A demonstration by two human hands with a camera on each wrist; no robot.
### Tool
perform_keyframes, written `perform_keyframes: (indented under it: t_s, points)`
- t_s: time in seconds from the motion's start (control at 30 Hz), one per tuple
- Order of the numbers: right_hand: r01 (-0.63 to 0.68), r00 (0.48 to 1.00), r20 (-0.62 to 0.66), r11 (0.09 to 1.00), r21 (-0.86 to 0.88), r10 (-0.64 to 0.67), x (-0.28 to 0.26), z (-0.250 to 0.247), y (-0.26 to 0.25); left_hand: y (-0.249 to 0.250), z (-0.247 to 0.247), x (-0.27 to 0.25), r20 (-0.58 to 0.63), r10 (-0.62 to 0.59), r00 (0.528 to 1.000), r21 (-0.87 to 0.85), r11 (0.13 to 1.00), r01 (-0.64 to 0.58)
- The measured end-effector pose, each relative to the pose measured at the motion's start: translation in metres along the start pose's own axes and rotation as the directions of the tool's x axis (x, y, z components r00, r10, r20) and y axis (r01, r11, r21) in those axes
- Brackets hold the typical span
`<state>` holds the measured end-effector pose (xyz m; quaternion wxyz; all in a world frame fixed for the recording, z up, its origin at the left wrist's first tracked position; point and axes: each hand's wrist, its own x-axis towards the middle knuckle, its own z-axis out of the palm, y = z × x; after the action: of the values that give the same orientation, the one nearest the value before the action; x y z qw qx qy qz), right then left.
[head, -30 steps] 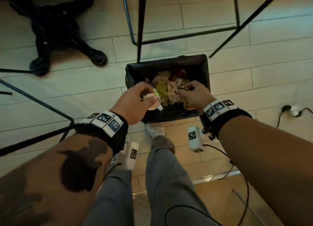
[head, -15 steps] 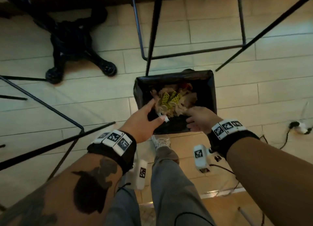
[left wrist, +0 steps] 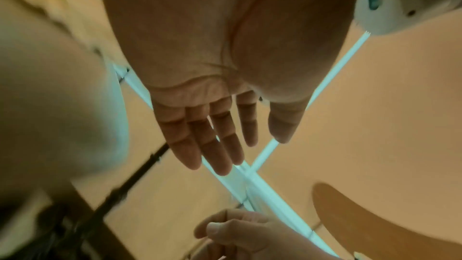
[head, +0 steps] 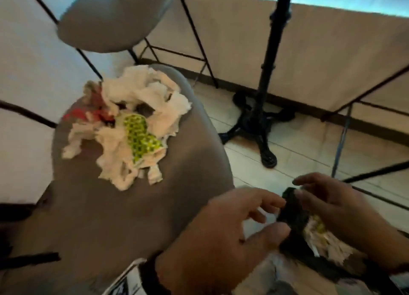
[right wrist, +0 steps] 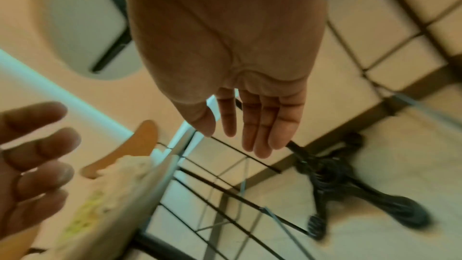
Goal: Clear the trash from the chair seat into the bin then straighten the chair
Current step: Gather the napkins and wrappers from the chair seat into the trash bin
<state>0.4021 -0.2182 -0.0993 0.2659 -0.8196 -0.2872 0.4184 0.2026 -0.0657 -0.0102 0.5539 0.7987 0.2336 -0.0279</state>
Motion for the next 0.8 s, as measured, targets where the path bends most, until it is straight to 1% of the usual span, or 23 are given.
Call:
perform_keyframes:
  t_s: [0.07, 0.1, 0.2, 0.27, 0.33, 0.37, 0.4, 0.43, 0.53, 0.63, 0.7, 0.77, 0.8]
  points:
    - [0.09, 0.996, -0.004, 0.995, -0.041, -0.091, 0.005, -0.001, -0.059, -0.001, -0.038, -0.027, -0.152, -0.004, 0.988, -0.004, 1.0, 0.003]
    - [0.149, 0.989, -0.013, 0.986, -0.068, -0.15, 0.011, 0.002, -0.092, -0.006, -0.06, -0.044, -0.253, -0.008, 0.968, 0.011, 1.0, 0.011]
    - [0.285, 0.955, -0.052, 0.951, -0.118, -0.293, 0.029, 0.014, -0.159, -0.03, -0.103, -0.068, -0.487, -0.016, 0.873, 0.123, 0.989, 0.087]
    - [0.35, 0.931, -0.054, 0.926, -0.142, -0.36, 0.046, 0.024, -0.194, -0.048, -0.125, -0.078, -0.584, -0.006, 0.812, 0.192, 0.971, 0.146]
    - [0.398, 0.912, -0.042, 0.905, -0.146, -0.408, 0.064, 0.035, -0.222, -0.066, -0.141, -0.083, -0.667, 0.028, 0.744, 0.226, 0.96, 0.166]
    - [0.422, 0.901, -0.036, 0.893, -0.157, -0.432, 0.072, 0.041, -0.233, -0.073, -0.148, -0.083, -0.696, 0.042, 0.717, 0.229, 0.959, 0.166]
    - [0.435, 0.894, -0.027, 0.882, -0.179, -0.447, 0.08, 0.047, -0.242, -0.079, -0.153, -0.081, -0.714, 0.038, 0.699, 0.224, 0.958, 0.177]
    - [0.447, 0.888, -0.016, 0.87, -0.21, -0.46, 0.088, 0.052, -0.25, -0.086, -0.158, -0.078, -0.719, 0.015, 0.695, 0.218, 0.954, 0.205]
    - [0.468, 0.876, 0.041, 0.828, -0.309, -0.48, 0.109, 0.072, -0.268, -0.099, -0.168, -0.064, -0.692, -0.111, 0.713, 0.21, 0.914, 0.346]
    - [0.464, 0.88, 0.082, 0.811, -0.357, -0.467, 0.122, 0.091, -0.275, -0.107, -0.172, -0.052, -0.627, -0.257, 0.736, 0.144, 0.89, 0.434]
    - [0.469, 0.875, 0.091, 0.785, -0.405, -0.476, 0.127, 0.101, -0.276, -0.111, -0.172, -0.048, -0.575, -0.342, 0.744, 0.167, 0.84, 0.516]
    - [0.495, 0.853, 0.089, 0.743, -0.451, -0.514, 0.131, 0.107, -0.276, -0.115, -0.174, -0.045, -0.574, -0.349, 0.741, 0.222, 0.804, 0.551]
    - [0.507, 0.843, 0.086, 0.732, -0.455, -0.531, 0.133, 0.109, -0.276, -0.115, -0.175, -0.044, -0.583, -0.338, 0.739, 0.224, 0.808, 0.545]
